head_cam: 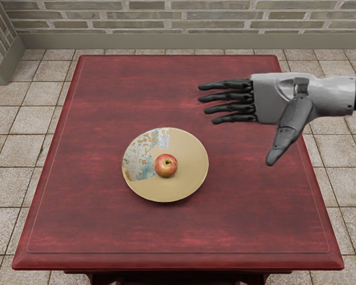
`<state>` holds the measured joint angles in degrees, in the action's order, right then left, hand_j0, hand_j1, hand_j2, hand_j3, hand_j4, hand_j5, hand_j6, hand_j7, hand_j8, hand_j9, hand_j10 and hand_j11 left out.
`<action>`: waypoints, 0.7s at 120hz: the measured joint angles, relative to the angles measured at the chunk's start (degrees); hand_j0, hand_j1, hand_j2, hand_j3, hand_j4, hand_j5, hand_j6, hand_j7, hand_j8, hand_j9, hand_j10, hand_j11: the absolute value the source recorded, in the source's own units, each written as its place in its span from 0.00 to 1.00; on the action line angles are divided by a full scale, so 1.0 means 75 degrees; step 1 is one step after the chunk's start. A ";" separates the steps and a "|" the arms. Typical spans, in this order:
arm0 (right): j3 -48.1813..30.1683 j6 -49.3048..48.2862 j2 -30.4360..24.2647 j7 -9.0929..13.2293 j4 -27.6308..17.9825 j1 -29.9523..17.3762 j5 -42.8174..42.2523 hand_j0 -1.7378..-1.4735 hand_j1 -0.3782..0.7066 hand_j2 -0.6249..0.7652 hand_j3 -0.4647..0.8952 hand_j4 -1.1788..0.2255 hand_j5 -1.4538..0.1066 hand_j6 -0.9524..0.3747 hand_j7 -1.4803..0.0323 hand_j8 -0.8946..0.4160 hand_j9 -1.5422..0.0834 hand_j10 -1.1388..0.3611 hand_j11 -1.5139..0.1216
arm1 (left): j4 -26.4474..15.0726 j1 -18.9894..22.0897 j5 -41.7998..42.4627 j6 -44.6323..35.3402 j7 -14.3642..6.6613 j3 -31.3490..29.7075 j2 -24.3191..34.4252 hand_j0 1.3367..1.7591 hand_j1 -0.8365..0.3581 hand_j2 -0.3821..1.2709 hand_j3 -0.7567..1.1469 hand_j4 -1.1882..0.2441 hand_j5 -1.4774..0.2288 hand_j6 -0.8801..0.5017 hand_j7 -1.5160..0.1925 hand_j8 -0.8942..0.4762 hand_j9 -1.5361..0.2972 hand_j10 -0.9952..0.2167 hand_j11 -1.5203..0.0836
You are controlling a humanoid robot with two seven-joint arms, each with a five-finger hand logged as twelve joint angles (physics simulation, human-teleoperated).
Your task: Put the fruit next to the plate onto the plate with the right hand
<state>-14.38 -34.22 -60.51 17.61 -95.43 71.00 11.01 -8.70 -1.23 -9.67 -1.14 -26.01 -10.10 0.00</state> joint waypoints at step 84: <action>0.0011 -0.0108 -0.0582 -0.0022 0.0518 -0.1358 0.0504 0.30 0.07 0.45 0.34 0.82 0.90 0.69 0.95 0.66 0.92 0.74 0.90 | -0.0004 0.0000 -0.0001 0.0000 0.0000 0.0003 0.0000 0.76 0.75 0.26 0.40 0.66 0.68 0.46 0.70 0.47 0.67 0.62 0.75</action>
<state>-14.29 -35.03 -64.87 17.44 -91.55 60.82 14.79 -8.73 -1.23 -9.67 -1.14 -26.01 -10.08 0.00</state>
